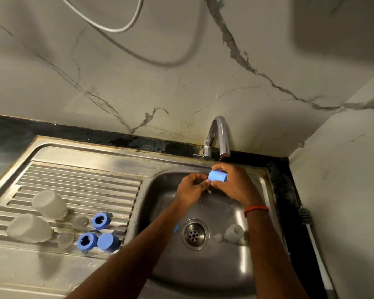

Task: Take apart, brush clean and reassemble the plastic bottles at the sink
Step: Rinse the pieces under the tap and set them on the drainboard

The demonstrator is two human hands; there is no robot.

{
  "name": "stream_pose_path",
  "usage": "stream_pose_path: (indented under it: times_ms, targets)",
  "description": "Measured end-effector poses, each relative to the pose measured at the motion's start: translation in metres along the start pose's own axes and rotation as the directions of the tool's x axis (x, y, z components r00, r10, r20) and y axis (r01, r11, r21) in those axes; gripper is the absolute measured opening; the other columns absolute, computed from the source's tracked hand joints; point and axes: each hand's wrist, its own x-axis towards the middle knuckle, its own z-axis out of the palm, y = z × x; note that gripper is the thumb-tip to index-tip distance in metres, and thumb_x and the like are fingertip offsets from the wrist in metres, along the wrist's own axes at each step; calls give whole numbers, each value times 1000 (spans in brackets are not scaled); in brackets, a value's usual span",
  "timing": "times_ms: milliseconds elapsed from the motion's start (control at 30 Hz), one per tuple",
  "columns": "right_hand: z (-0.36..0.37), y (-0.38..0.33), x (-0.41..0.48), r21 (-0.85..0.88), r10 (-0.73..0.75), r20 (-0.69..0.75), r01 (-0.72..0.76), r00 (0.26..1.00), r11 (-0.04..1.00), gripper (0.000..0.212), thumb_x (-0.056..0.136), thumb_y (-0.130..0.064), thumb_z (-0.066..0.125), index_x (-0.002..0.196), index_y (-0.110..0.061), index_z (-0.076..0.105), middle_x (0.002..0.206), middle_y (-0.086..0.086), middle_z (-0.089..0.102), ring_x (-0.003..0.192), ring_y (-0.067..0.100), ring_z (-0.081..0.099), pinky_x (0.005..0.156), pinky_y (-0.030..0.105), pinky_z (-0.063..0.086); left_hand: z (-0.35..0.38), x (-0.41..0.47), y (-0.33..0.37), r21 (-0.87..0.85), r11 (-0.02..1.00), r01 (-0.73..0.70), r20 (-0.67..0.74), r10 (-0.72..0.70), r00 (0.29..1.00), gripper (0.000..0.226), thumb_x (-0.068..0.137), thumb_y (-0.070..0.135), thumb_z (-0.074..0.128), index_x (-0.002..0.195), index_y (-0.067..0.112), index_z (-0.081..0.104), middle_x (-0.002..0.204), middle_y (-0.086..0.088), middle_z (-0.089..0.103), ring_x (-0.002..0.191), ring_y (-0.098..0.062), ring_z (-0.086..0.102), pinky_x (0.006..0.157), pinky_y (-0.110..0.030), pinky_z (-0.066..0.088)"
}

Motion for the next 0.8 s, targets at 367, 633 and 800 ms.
stream_pose_path:
  times_ms: [367,633,800]
  targets:
    - [-1,-25,-40,-97,-28,-170,12,985,995,33,80,-22,81,110,-16,70,100,-1,62,87,12,53,68,19,40,-45,-47,21,642,669,-374,166,356,920,12,97,31,62,101,23,70,97,8,69,89,-6,63,88,-31,54]
    - [14,-48,-49,-97,-48,-33,45,998,994,40,69,-22,84,103,-25,64,93,1,64,88,24,60,71,30,43,-72,-83,18,738,521,-429,154,489,859,35,89,56,52,106,32,70,106,9,73,95,-12,67,83,-38,55]
    - [34,-82,-42,6,-140,-23,140,990,990,40,70,-23,88,97,-30,60,98,-4,61,90,16,56,74,32,49,-107,-88,17,797,443,-411,135,533,835,30,98,37,58,121,20,69,120,-2,71,108,-21,64,96,-40,50]
